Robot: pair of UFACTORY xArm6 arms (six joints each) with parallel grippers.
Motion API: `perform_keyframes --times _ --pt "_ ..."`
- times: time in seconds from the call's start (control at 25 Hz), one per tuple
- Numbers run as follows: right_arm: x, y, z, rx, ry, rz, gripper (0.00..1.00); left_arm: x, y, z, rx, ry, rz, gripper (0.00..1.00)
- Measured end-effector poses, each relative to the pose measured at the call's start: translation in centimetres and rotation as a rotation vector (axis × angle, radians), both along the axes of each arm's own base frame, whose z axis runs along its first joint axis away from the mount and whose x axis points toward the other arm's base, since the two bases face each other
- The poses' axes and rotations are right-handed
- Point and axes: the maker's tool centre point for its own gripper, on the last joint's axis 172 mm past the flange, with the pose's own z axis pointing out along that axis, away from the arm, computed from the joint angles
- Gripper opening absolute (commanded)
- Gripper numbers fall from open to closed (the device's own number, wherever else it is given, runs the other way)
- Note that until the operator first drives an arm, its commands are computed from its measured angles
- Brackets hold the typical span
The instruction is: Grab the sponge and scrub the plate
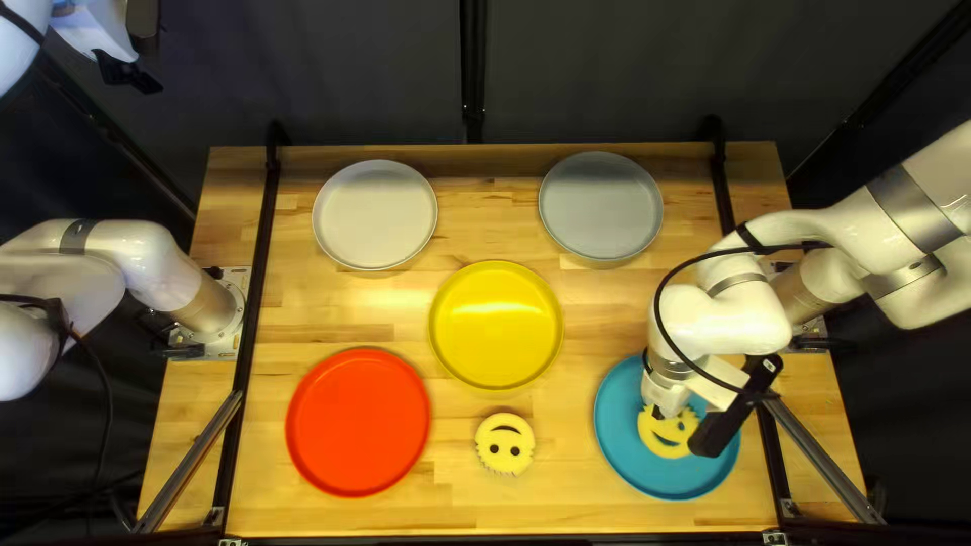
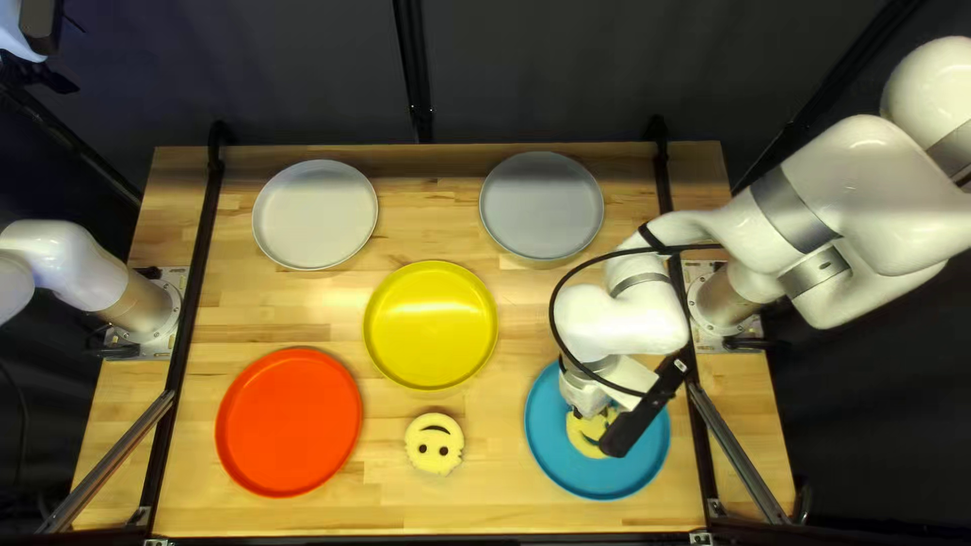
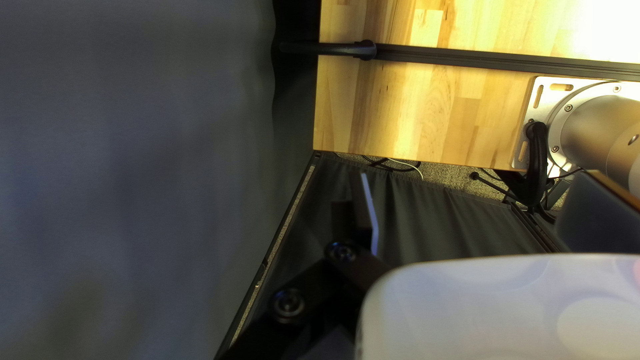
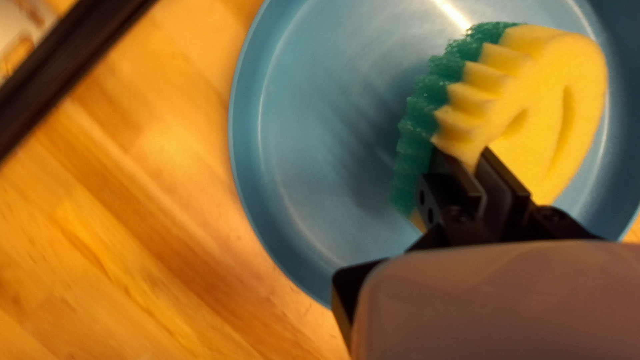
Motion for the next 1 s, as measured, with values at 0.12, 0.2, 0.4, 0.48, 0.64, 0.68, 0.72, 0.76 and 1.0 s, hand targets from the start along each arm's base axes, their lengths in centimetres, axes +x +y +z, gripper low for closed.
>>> perform_keyframes --times 0.12,0.2,0.4,0.48,0.64,0.68,0.72,0.76,1.0 --pt "0.0 0.0 0.1 -0.003 0.0 -0.002 0.0 0.0 0.0 0.0 0.0 0.0 0.0 1.0" --pt "0.0 0.0 0.1 -0.003 0.001 -0.002 0.0 0.0 0.0 0.0 0.0 0.0 0.0 1.0" --pt "-0.1 0.0 -0.1 -0.011 0.0 0.0 0.0 0.0 0.0 0.0 0.0 0.0 0.0 1.0" --pt "-0.3 0.2 -0.6 -0.018 0.001 0.003 0.0 0.0 0.0 0.0 0.0 0.0 0.0 1.0" --pt "-0.6 1.0 -1.7 -0.02 0.021 0.006 0.0 0.0 0.0 0.0 0.0 0.0 0.0 1.0" --pt "-0.7 1.1 -1.9 -0.02 0.028 0.004 0.0 0.0 0.0 0.0 0.0 0.0 0.0 1.0" --pt "-0.8 1.1 -2.1 -0.02 0.035 0.002 0.0 0.0 0.0 0.0 0.0 0.0 0.0 1.0" --pt "-1.1 0.9 -2.3 -0.019 0.041 0.001 0.0 0.0 0.0 0.0 0.0 0.0 0.0 1.0" --pt "-2.1 -1.3 -2.6 -0.008 0.056 -0.007 0.0 0.0 0.0 0.0 0.0 0.0 0.0 1.0"
